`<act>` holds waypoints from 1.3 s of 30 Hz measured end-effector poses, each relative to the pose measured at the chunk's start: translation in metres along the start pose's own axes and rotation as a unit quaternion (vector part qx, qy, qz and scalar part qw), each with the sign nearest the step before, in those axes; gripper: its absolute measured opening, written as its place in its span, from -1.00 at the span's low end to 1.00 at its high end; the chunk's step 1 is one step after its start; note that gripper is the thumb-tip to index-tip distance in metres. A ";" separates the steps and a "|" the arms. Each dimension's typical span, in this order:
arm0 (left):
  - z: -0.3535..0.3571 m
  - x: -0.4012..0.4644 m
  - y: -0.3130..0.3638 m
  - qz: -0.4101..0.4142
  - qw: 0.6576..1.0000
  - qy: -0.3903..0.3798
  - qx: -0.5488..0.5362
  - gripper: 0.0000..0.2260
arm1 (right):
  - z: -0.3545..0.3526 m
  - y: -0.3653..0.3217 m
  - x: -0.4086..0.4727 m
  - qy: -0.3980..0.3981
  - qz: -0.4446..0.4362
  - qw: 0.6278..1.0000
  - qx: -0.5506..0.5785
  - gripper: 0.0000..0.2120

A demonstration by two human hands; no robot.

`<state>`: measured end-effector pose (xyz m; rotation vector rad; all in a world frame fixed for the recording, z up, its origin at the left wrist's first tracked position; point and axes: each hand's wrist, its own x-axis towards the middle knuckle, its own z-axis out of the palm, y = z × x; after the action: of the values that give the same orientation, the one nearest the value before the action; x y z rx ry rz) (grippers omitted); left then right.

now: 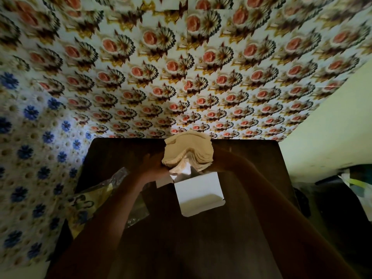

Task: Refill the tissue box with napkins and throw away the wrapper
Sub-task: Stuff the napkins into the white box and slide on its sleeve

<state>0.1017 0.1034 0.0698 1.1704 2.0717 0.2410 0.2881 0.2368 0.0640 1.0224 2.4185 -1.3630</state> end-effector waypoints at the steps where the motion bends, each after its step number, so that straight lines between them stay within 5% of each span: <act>1: -0.001 0.002 0.001 0.009 1.000 0.005 0.018 -0.49 | 0.001 0.001 0.003 0.004 -0.014 1.000 -0.010 -0.35; 6: 0.000 0.002 -0.005 0.037 0.996 0.041 0.070 -0.37 | 0.005 -0.011 -0.005 0.053 -0.032 0.993 -0.098 -0.36; 10: 0.012 0.006 -0.021 0.057 0.992 0.067 -0.090 -0.17 | 0.021 0.004 -0.007 0.090 0.008 0.992 -0.086 -0.21; 16: 0.020 0.003 -0.011 0.049 0.992 0.106 0.043 -0.49 | 0.028 0.015 -0.013 0.190 -0.020 0.979 0.069 -0.14; 20: 0.023 0.004 -0.008 0.051 0.991 0.098 0.077 -0.58 | 0.032 0.011 -0.016 0.283 -0.008 0.959 0.018 -0.47; 24: 0.036 0.005 -0.015 0.084 0.980 0.157 0.085 -0.43 | 0.038 0.012 -0.008 0.237 -0.008 0.963 -0.129 -0.59; 28: 0.042 0.007 -0.009 0.089 0.959 0.223 0.150 -0.65 | 0.037 0.010 0.002 0.207 0.004 0.954 -0.217 -0.67; 33: 0.037 0.015 0.012 0.044 0.949 0.145 0.277 -0.77 | 0.038 0.011 0.021 0.152 0.000 0.918 -0.366 -0.72; 39: 0.030 0.022 0.022 0.051 0.936 0.094 0.334 -0.88 | 0.032 0.014 0.031 0.066 -0.005 0.920 -0.387 -0.76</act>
<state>0.1297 0.1281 0.0477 1.7077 2.3423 -0.3527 0.2682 0.2308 0.0223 0.8766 2.6671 -0.2433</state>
